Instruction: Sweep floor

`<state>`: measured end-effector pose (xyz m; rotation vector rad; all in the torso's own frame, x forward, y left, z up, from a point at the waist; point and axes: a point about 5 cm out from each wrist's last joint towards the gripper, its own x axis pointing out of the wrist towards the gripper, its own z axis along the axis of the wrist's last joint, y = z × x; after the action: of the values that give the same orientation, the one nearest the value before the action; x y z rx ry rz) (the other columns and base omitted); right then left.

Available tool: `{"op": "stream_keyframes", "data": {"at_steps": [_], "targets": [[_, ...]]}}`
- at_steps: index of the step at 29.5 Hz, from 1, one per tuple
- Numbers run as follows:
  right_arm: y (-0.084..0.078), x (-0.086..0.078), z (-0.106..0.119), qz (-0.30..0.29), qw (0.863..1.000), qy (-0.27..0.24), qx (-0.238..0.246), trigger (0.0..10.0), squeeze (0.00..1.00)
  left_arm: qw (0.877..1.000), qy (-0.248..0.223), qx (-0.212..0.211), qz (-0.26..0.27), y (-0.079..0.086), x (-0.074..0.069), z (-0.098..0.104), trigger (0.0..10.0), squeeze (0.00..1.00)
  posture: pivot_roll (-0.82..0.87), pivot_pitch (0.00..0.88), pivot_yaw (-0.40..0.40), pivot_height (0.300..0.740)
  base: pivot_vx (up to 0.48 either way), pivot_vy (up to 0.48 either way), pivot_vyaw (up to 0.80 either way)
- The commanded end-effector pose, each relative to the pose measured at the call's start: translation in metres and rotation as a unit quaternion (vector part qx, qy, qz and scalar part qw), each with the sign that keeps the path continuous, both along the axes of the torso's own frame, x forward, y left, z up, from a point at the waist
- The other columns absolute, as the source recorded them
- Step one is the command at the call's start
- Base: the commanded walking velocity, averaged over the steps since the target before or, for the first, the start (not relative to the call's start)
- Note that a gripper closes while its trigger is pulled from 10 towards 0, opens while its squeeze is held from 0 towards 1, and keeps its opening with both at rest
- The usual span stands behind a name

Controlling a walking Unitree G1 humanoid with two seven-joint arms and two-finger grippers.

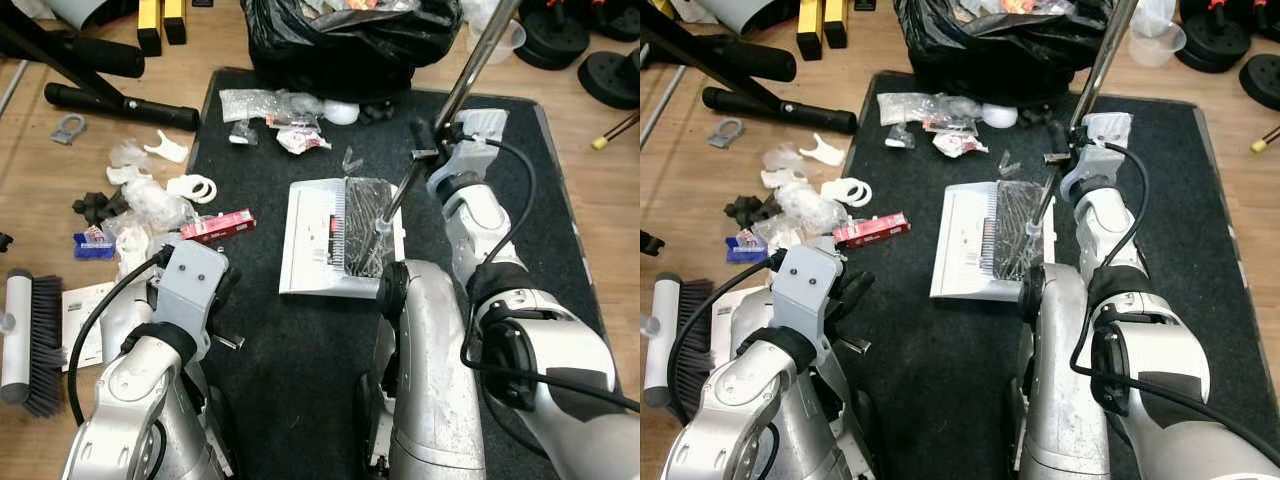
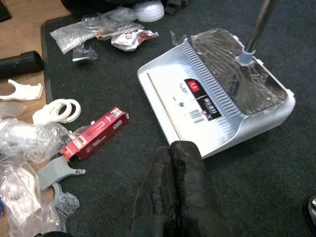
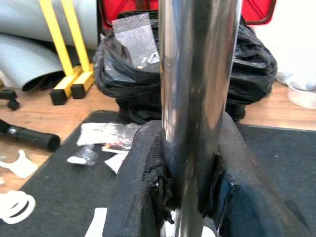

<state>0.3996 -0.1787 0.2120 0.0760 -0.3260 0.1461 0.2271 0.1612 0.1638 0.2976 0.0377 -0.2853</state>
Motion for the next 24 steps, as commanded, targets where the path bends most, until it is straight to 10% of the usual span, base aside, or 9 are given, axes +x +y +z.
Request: {"op": "stream_keyframes", "data": {"at_steps": [1, 3, 4, 5, 6, 10, 24], "targets": [[-0.002, 0.000, 0.016, -0.004, 0.999, -0.043, 0.013, 10.0, 0.00, 1.000, 0.016, 0.000, -0.007, -0.001, -0.004, -0.004, 10.0, 0.00, 0.04, 0.356, -0.112, 0.300, 0.000, 0.000, 0.00], [-0.001, 0.000, 0.015, -0.002, 0.999, -0.045, 0.013, 10.0, 0.00, 1.000, 0.016, 0.001, -0.007, -0.001, -0.005, -0.003, 10.0, 0.00, 0.04, 0.360, -0.112, 0.300, 0.000, 0.000, 0.00], [-0.002, -0.001, 0.014, -0.002, 0.999, -0.045, 0.010, 10.0, 0.37, 1.000, 0.017, 0.000, -0.006, 0.000, -0.005, -0.003, 10.0, 0.00, 0.04, 0.361, -0.112, 0.300, 0.000, 0.000, 0.00], [-0.002, -0.001, 0.014, -0.002, 0.999, -0.045, 0.010, 10.0, 0.37, 1.000, 0.017, 0.000, -0.006, 0.000, -0.005, -0.003, 10.0, 0.00, 0.04, 0.361, -0.112, 0.300, 0.000, 0.000, 0.00], [-0.003, -0.002, 0.012, -0.002, 0.999, -0.045, 0.004, 10.0, 0.84, 1.000, 0.017, 0.000, -0.005, 0.000, -0.005, -0.003, 10.0, 0.00, 0.04, 0.361, -0.112, 0.300, 0.000, 0.000, 0.00], [-0.006, -0.003, 0.009, -0.004, 0.999, -0.043, -0.010, 10.0, 0.99, 1.000, 0.018, -0.001, -0.004, -0.001, -0.005, -0.003, 10.0, 0.00, 0.03, 0.362, -0.113, 0.300, 0.000, 0.000, 0.00], [-0.013, -0.008, 0.001, -0.006, 0.999, -0.042, -0.026, 10.0, 1.00, 1.000, 0.017, -0.007, -0.005, -0.004, 0.002, -0.004, 10.0, 0.00, -0.01, 0.339, -0.126, 0.300, 0.000, 0.000, 0.00]]}}
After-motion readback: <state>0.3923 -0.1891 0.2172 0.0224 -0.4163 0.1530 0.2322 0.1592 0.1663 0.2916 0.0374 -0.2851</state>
